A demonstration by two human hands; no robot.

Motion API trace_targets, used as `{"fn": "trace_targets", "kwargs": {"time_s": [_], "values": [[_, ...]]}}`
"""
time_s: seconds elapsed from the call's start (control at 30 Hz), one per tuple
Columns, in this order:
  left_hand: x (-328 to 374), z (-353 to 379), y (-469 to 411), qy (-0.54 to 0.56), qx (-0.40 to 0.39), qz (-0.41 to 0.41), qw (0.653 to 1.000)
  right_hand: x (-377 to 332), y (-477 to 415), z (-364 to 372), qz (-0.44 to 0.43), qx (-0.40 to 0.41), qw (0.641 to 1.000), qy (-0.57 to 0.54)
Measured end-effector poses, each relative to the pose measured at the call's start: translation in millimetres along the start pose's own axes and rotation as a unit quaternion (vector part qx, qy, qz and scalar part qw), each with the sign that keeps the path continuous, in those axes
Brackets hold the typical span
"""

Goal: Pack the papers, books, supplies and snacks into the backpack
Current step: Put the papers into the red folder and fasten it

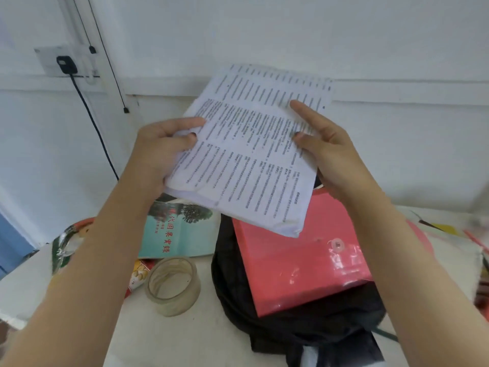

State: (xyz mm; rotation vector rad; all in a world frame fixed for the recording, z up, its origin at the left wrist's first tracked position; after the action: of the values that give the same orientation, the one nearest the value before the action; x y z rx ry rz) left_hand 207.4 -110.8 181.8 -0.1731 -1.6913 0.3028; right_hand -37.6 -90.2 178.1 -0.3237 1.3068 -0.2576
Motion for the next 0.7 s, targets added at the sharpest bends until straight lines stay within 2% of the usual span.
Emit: {"fn": "trace_targets", "kwargs": {"time_s": [0.17,0.3,0.43,0.53,0.6,0.7], "values": [[-53,47,23,-0.064,-0.098,-0.092,0.989,49,48,-54,0.108,0.122,0.986,-0.032],[-90,84,47,-0.12,-0.176,-0.123,0.969,75,87,-87,0.162,0.199,0.965,-0.046],[-117,104,64,-0.134,-0.158,-0.173,0.963,84,117,-117,0.176,0.272,0.942,-0.09],[-137,113,78,-0.054,-0.168,-0.242,0.954,77,136,-134,0.156,0.324,0.927,-0.108],[-138,121,87,-0.077,-0.207,-0.234,0.947,72,149,-142,0.141,0.352,0.917,-0.126],[-133,132,96,-0.161,-0.246,-0.175,0.94,64,165,-153,0.126,0.378,0.906,-0.142]]}}
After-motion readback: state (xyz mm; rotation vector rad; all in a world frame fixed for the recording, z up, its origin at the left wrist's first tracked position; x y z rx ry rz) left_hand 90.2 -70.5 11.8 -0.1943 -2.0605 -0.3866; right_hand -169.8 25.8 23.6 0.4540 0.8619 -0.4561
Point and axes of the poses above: each hand's wrist, its own y-axis away from the middle knuckle, its own z-axis out of the palm, x = y × z, the point moved 8 cm from there along -y, towards the middle knuckle, and after that the axes turned 9 degrees about -y, right-handed, at the moved point
